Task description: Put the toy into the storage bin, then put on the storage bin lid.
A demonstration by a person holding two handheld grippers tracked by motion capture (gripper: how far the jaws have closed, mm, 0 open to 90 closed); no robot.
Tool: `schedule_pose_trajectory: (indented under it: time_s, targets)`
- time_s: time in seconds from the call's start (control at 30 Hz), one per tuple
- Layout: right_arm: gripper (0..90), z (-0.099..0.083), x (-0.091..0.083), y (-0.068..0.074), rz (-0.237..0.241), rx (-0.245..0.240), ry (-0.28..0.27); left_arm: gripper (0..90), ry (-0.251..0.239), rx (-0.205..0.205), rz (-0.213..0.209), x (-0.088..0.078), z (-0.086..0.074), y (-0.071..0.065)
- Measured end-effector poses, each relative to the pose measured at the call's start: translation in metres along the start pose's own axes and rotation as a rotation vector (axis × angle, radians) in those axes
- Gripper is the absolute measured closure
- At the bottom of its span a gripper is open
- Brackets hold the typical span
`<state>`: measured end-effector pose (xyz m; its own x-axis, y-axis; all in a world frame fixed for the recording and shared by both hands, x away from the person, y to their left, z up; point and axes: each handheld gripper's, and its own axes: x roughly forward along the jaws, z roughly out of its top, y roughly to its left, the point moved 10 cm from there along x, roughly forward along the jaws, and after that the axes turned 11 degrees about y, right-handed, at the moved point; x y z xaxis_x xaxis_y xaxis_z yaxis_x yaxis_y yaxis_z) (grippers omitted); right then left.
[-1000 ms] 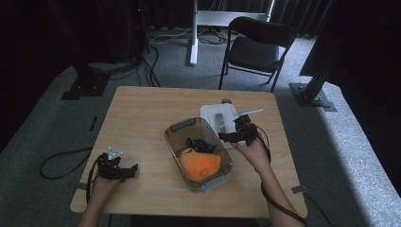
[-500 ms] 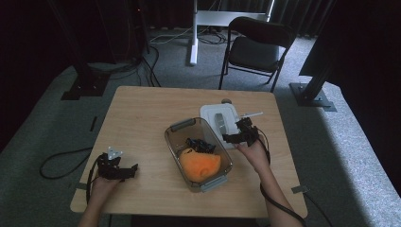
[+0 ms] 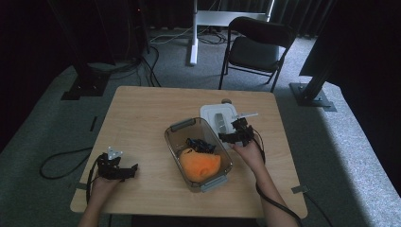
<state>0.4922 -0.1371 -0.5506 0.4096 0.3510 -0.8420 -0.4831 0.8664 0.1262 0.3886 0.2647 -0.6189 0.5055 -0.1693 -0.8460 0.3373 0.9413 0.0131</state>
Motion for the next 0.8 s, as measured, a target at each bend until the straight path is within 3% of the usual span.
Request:
schedule_pose_trajectory:
  time_s: [0.3,0.5,0.6,0.67,0.8]
  targets:
    - [11.4,0.001,0.007,0.0,-0.007,0.006,0.013,1.5,0.0,-0.003,0.001,0.0,0.0,0.0]
    - [11.5,0.0,0.014,-0.001,-0.033,-0.009,0.03,1.5,0.0,-0.003,0.001,0.0,0.0,0.0]
    - [14.4,0.002,0.014,-0.004,-0.063,-0.009,-0.001,1.5,0.0,-0.003,0.001,0.0,0.0,0.0]
    - [14.3,0.003,0.015,-0.006,-0.056,0.008,-0.004,1.5,0.0,-0.003,0.001,0.0,0.0,0.0]
    - [13.7,0.005,0.019,-0.009,-0.079,0.0,0.014,1.5,-0.001,-0.004,0.001,0.0,0.0,0.0]
